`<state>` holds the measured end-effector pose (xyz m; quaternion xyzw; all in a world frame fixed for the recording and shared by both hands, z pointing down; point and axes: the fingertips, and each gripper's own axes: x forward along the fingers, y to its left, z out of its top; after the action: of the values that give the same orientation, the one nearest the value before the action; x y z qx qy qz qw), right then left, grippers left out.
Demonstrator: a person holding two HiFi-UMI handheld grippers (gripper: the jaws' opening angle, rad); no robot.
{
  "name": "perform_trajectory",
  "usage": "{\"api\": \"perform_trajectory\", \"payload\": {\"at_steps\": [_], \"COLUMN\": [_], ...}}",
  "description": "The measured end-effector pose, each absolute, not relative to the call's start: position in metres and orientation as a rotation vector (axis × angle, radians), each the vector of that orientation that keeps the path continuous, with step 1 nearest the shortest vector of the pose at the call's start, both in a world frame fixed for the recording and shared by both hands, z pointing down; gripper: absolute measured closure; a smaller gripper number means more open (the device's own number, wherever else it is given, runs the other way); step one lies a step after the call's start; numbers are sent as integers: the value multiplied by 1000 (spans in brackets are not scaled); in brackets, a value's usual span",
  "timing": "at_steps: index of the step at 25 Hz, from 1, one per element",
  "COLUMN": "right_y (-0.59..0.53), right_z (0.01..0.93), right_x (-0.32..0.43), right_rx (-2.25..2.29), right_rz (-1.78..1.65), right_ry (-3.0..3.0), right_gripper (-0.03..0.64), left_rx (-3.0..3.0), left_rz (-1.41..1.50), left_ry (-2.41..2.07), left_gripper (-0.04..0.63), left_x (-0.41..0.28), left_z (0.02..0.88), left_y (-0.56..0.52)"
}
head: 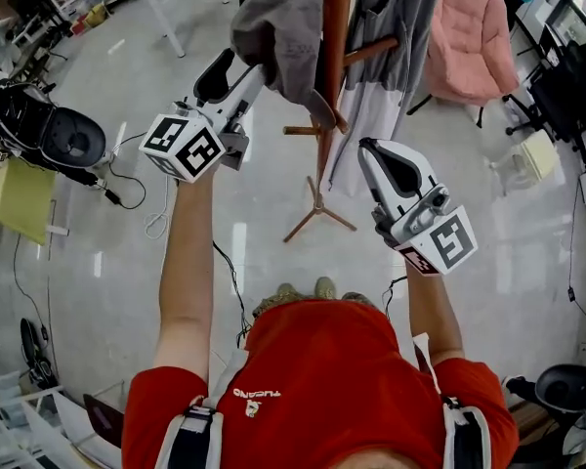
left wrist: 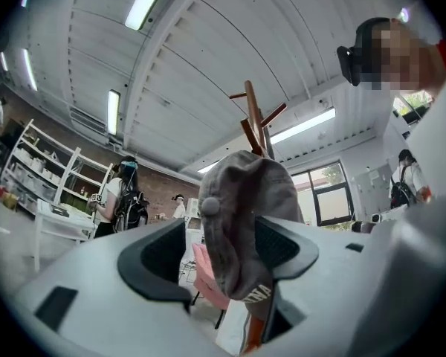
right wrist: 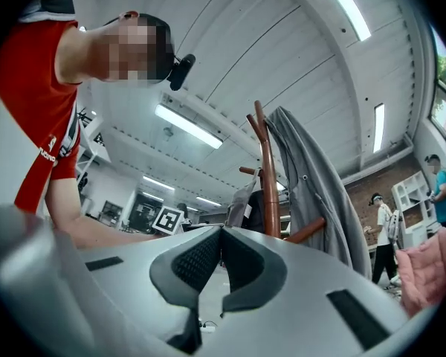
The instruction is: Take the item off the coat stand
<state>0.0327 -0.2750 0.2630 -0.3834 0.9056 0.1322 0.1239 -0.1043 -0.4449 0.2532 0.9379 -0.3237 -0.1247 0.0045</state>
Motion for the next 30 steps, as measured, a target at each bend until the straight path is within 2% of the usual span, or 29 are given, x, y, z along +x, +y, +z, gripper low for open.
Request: {"api": "perform_trajectory", "payload": {"at_steps": [5, 8, 10, 30], "right_y": [-282, -284, -286, -283], "right_z": [264, 268, 269, 257], "right_x": [37, 42, 44, 19], "right_rx": [-1235, -1294, -1321, -1212], "right_rz": [397, 392, 393, 416], "right_ry": [2620, 2610, 2602, 2597], "right_gripper": [593, 592, 593, 592], "left_rx": [2986, 2990, 2969, 2848], "left_rz": [-441, -520, -558, -758], "left_ry": [-793, -688, -669, -1033], "left_gripper": [321, 509, 560, 569], "left_x": [-86, -82, -81, -159], "left_z": [247, 241, 238, 138], "left_y": [-467, -467, -468, -438]}}
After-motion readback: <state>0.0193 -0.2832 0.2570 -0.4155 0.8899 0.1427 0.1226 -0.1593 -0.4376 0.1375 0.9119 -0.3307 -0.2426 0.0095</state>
